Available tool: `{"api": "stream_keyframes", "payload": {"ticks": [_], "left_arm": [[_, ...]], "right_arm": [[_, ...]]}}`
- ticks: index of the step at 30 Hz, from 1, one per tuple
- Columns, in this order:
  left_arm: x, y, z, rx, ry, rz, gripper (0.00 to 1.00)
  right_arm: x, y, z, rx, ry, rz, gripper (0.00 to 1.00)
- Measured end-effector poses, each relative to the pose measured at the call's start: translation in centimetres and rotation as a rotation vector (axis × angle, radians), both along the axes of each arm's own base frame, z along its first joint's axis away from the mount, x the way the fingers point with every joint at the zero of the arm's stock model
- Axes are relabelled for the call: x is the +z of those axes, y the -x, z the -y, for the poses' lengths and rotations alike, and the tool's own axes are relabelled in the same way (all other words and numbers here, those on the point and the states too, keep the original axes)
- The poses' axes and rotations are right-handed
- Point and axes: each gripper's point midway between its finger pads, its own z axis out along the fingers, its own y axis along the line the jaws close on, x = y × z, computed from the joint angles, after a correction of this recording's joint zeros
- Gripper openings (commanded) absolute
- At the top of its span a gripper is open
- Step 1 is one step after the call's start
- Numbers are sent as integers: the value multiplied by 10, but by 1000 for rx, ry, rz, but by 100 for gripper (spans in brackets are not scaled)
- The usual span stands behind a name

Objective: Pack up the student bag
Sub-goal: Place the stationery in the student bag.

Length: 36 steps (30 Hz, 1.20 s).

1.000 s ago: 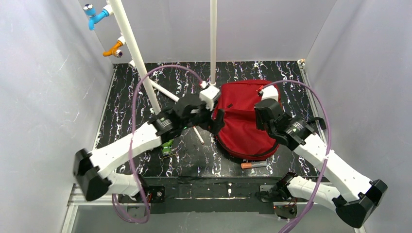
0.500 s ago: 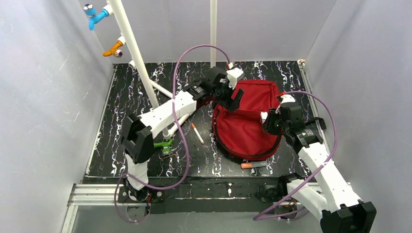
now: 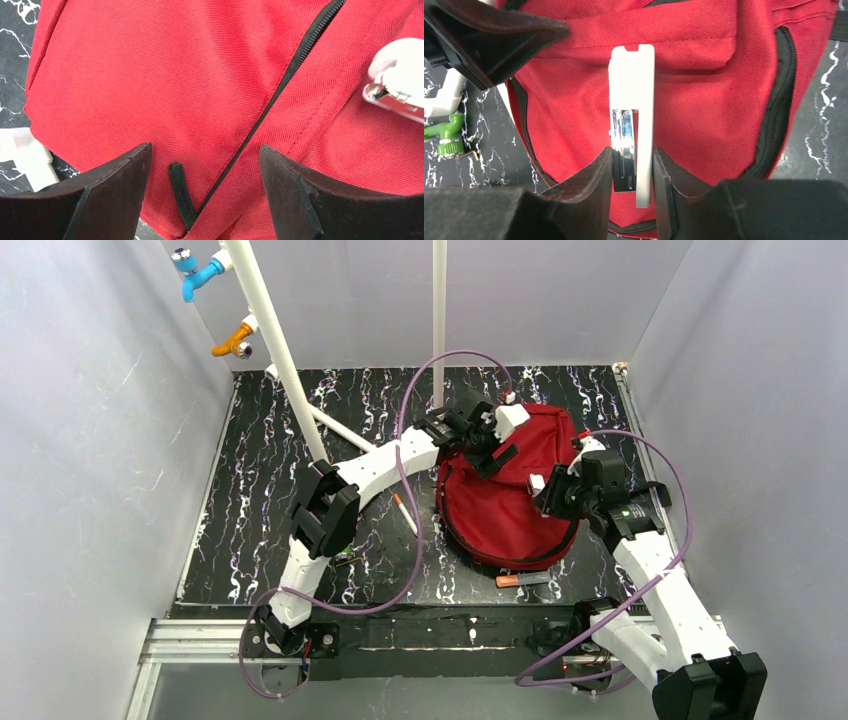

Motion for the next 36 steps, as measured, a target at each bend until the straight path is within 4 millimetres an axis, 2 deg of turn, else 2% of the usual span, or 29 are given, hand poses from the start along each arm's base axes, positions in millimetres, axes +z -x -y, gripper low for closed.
{"api": "stream_keyframes", "payload": {"ticks": [3,6,10,13,21,25,27,29,33,36], "left_arm": [[-4,5,4,-46,-25,25,76],[-7,11,9,-81,-33,41,67],[-22,28,14,-113,-42,10,64],[-22,36,14,-108,-7,-15,60],[-25,56,12,-79,64,-104,58],[-22,58,12,-67,72,-118,61],[-19,58,10,-62,62,-119,63],[-8,54,11,-54,57,-107,65],[28,39,21,-51,101,-29,68],[41,29,25,-53,116,26,73]], "right_arm": [[6,0,6,-13,30,3,21],[13,-1,9,-27,44,16,22],[20,0,11,-45,37,23,22],[25,-6,7,-64,5,12,22],[19,-41,-10,-52,-54,-68,19],[-3,-34,-14,-35,-75,-100,19],[-17,-27,-13,-35,-76,-121,19],[-28,-24,-12,-37,-75,-131,19],[-33,-27,-13,-36,-79,-110,18],[-35,-29,-13,-35,-81,-97,18]]}}
